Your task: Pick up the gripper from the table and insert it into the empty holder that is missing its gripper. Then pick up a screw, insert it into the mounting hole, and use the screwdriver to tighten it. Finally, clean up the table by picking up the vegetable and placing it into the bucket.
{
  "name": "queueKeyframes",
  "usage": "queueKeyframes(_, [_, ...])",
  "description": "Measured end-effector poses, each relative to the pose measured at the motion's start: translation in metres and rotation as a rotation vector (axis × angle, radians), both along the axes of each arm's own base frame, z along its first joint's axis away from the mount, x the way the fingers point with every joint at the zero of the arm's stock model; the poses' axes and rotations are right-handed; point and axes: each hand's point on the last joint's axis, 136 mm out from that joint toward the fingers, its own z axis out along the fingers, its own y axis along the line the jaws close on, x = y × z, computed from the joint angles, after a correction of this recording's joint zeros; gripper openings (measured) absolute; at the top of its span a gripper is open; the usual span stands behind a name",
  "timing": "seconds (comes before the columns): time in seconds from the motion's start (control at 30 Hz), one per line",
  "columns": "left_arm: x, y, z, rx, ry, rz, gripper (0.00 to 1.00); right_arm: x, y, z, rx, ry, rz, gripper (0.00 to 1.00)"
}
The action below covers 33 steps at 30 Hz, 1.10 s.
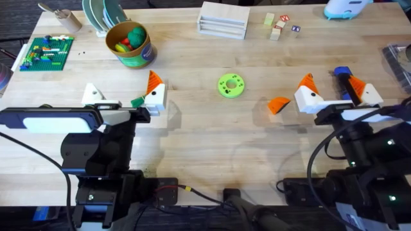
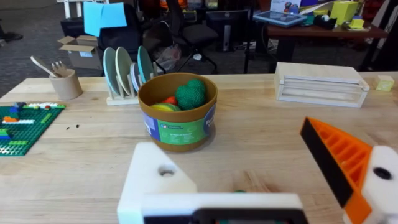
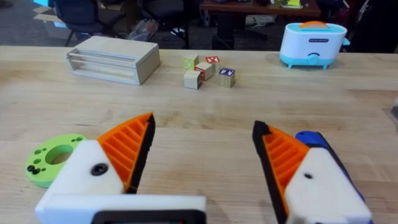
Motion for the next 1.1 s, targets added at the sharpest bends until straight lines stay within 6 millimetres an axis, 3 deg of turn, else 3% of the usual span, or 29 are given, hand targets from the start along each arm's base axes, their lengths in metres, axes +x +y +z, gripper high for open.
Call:
queueKeyframes(0.37, [0.0,-0.004,-0.002,0.0,0.009,-0.024,0.991,0.0,0.0,-0.001,0.001,0.005,0.001,0.991])
queueKeyframes(0.47, [-0.003,-0.006,-0.009,0.015,0.081,-0.038,0.99,0.0,0.0,-0.001,0.038,0.007,-0.003,0.991])
queueKeyframes(0.7, [-0.008,-0.008,0.062,0.12,0.111,-0.054,0.99,-0.014,0.0,-0.009,0.146,0.22,-0.026,0.991])
queueKeyframes(0.8, [-0.006,-0.008,0.072,0.207,0.245,-0.078,0.99,-0.02,0.0,0.016,0.148,0.279,-0.033,0.991])
queueKeyframes(0.83, [-0.003,-0.008,0.066,0.285,0.43,-0.117,0.99,-0.023,0.0,0.053,0.129,0.305,-0.033,0.992])
queueKeyframes(0.9, [0.0,-0.008,0.058,0.323,0.558,-0.15,0.99,-0.024,0.0,0.074,0.112,0.328,-0.03,0.991])
queueKeyframes(1.0, [0.005,-0.008,0.046,0.35,0.7,-0.188,0.992,-0.024,0.0,0.095,0.095,0.373,-0.028,0.991])
queueKeyframes(1.1, [0.017,-0.008,0.032,0.363,0.787,-0.213,0.993,-0.022,0.0,0.103,0.087,0.412,-0.028,0.991])
